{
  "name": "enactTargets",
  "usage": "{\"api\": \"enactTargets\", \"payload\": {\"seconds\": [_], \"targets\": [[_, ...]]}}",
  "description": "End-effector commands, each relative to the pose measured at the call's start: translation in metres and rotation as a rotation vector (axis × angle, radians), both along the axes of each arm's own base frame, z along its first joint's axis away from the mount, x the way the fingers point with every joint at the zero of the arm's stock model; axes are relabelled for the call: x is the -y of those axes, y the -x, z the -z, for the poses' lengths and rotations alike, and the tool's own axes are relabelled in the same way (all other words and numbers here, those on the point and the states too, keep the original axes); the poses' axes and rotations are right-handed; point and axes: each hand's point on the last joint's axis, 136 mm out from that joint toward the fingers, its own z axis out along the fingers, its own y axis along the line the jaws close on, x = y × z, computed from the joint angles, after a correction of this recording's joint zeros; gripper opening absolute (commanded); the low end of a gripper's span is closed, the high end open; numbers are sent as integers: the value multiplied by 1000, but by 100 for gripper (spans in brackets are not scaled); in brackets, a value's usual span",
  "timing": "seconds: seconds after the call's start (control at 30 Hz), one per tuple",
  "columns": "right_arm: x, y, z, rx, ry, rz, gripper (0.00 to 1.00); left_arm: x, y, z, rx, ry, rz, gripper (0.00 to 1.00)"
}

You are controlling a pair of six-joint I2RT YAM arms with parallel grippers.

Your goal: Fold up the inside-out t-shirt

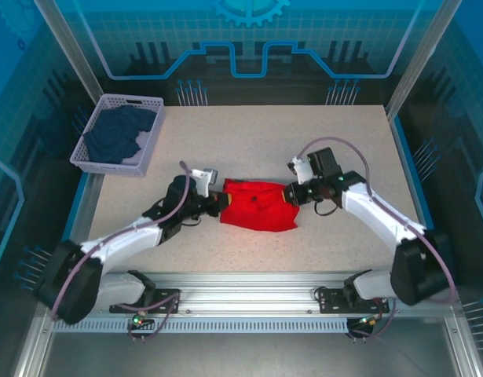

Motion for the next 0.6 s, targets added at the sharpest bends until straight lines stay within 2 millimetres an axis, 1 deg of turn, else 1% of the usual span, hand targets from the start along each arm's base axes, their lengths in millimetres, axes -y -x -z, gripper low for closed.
{"api": "enactTargets", "payload": {"seconds": [0.0,0.1,0.27,0.33,0.4,0.47,0.53,0.57], "targets": [[11,-26,11,-37,77,45,10,-4,-31,10,-18,-63,-26,0],[16,-44,27,-84,124,70,12,-5,-56,21,-43,-105,-41,0],[33,-72,62,-173,214,124,14,-7,-94,51,-100,-148,-74,1],[33,-82,75,-189,236,125,16,-10,-106,62,-121,-166,-89,2],[29,-91,85,-207,241,115,18,-16,-114,70,-145,-191,-115,2],[27,-102,94,-218,249,109,22,-22,-119,79,-163,-212,-139,3],[26,-113,98,-216,247,109,28,-25,-125,86,-169,-220,-156,5],[25,-119,96,-215,243,111,30,-25,-127,88,-172,-221,-154,7]]}}
